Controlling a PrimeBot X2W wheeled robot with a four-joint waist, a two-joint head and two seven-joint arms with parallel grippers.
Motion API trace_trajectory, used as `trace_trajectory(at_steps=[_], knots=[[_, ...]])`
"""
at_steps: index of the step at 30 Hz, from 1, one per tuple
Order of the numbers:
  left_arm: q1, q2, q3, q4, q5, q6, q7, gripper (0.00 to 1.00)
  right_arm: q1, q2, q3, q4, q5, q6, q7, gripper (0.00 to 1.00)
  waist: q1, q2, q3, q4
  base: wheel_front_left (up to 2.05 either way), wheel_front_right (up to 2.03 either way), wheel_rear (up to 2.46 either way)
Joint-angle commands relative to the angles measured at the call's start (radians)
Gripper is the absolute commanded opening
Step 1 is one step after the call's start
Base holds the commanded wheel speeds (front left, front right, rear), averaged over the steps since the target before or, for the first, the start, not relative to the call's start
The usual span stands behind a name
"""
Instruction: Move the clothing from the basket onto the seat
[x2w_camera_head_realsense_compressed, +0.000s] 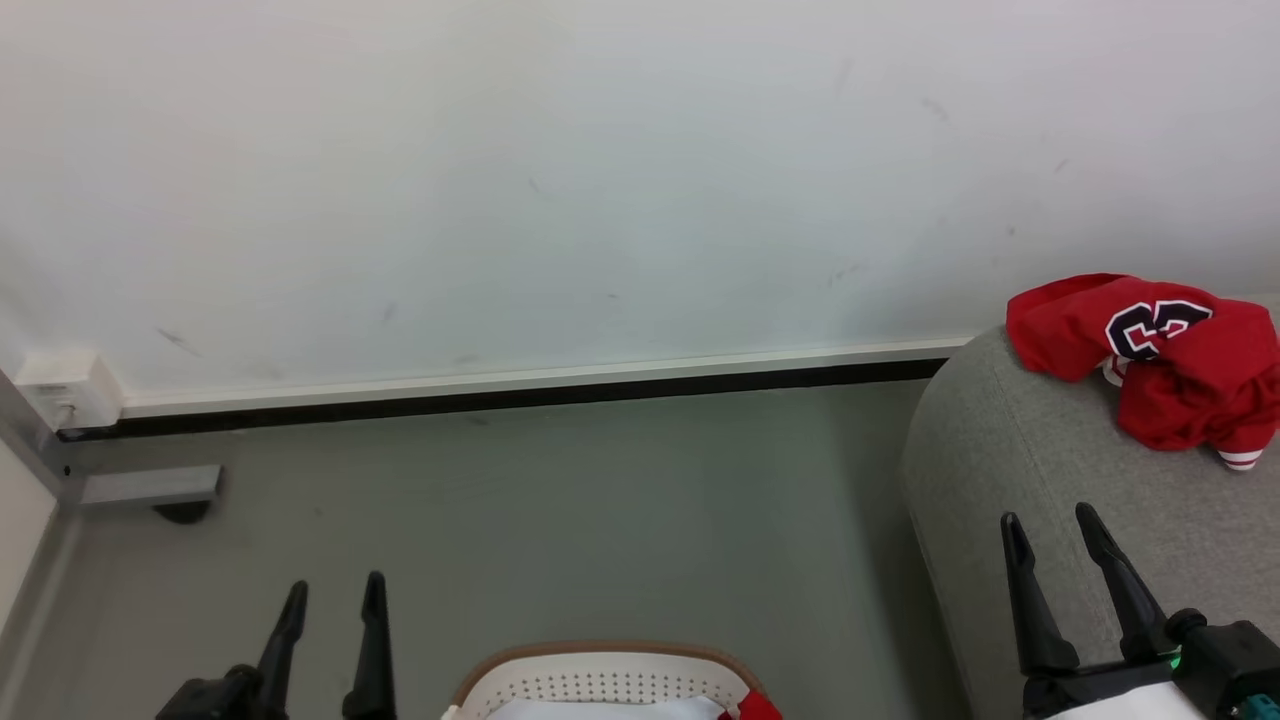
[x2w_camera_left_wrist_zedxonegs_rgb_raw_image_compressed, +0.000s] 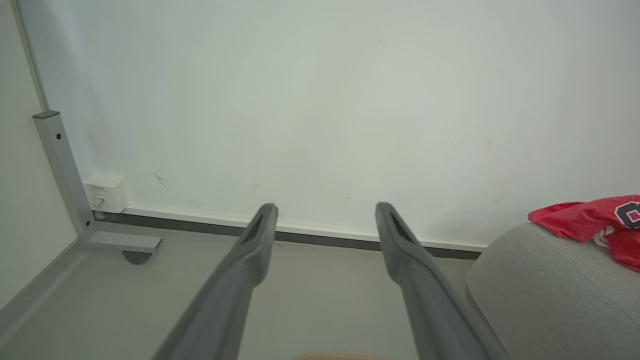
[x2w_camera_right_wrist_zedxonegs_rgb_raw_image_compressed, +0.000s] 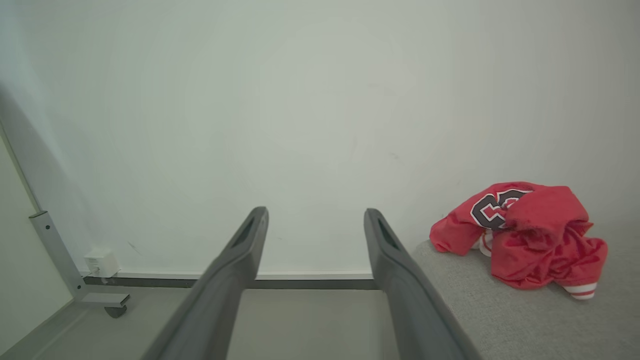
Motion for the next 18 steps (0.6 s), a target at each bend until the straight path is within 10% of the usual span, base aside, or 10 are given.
trace_trajectory(at_steps=[1, 18], knots=[[-0.012, 0.003, -0.001, 0.003, -0.003, -0.004, -0.001, 1.00, -0.020, -0.006, -0.001, 0.002, 0.002, -0.002, -0.003, 1.00, 0.0000, -0.0001, 0.007, -0.008, 0.00, 0.00, 0.00], [-0.309, 0.005, -0.210, 0.375, -0.025, -0.039, 0.005, 1.00, -0.165, -0.070, -0.044, -0.039, -0.010, -0.002, -0.002, 1.00, 0.0000, -0.0001, 0.278, -0.140, 0.00, 0.00, 0.00]])
